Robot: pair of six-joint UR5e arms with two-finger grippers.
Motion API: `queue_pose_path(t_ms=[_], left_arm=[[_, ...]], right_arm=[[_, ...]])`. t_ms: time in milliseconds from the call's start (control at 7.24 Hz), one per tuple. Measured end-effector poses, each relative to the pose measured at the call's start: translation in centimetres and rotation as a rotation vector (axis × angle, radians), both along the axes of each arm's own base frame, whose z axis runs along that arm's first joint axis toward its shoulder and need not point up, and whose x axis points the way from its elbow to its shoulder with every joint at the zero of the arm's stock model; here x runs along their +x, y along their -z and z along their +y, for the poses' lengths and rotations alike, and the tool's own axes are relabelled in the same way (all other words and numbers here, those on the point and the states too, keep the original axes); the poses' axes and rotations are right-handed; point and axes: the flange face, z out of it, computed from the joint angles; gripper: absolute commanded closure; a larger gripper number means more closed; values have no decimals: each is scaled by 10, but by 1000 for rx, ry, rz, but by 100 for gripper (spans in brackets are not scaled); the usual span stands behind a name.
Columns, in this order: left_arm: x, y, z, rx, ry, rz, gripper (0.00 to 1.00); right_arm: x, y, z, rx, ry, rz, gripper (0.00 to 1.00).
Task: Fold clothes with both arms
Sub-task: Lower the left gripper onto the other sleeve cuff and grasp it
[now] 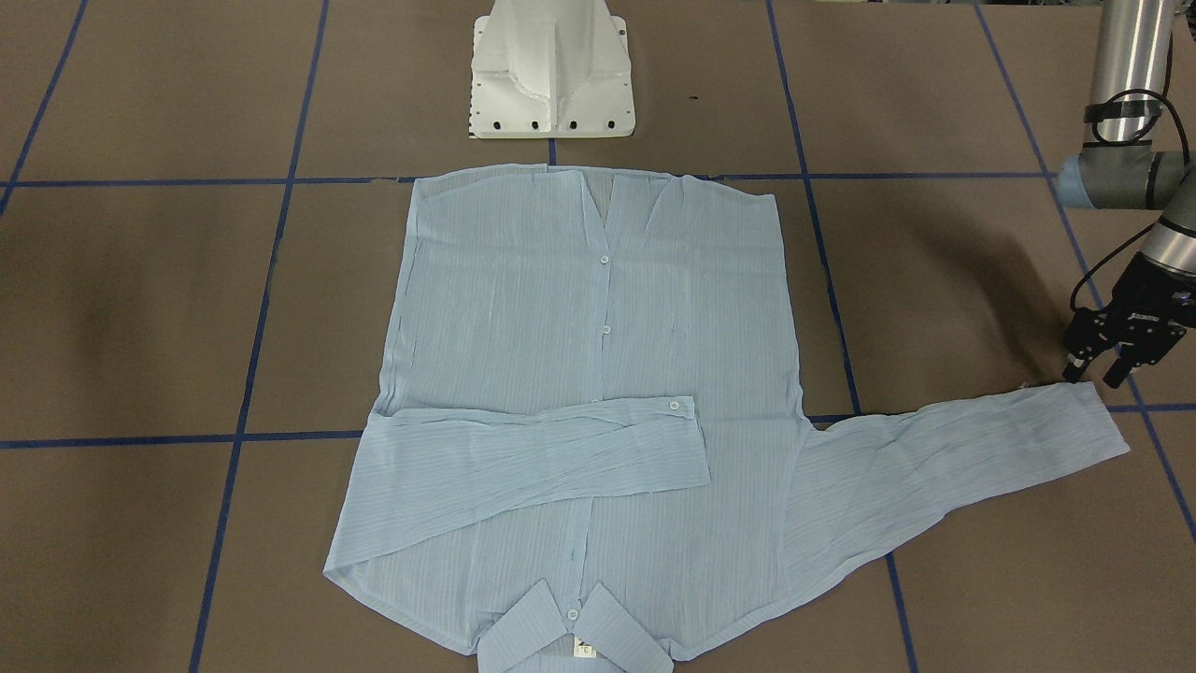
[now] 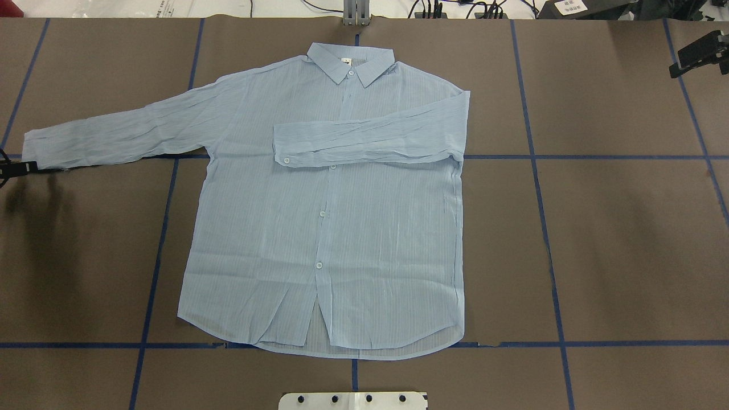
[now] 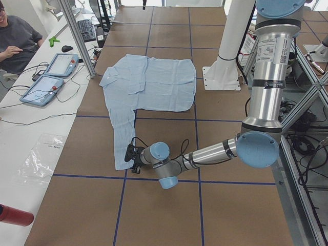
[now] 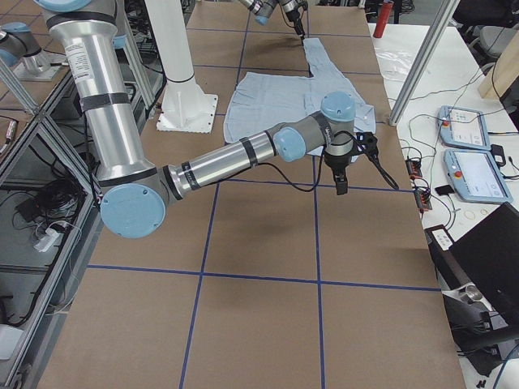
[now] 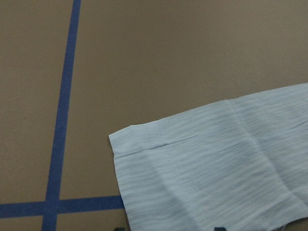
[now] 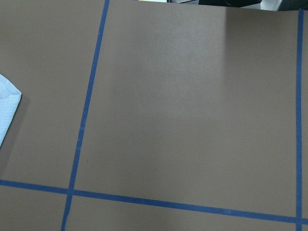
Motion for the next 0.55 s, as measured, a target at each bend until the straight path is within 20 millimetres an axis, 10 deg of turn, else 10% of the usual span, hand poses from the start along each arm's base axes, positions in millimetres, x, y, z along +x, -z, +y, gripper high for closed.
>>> queue_pose_path(t_ms=[553], left_arm=[[5, 3, -5, 3, 0, 0, 38]], right_arm=[[0, -1, 0, 4, 5, 4, 0]])
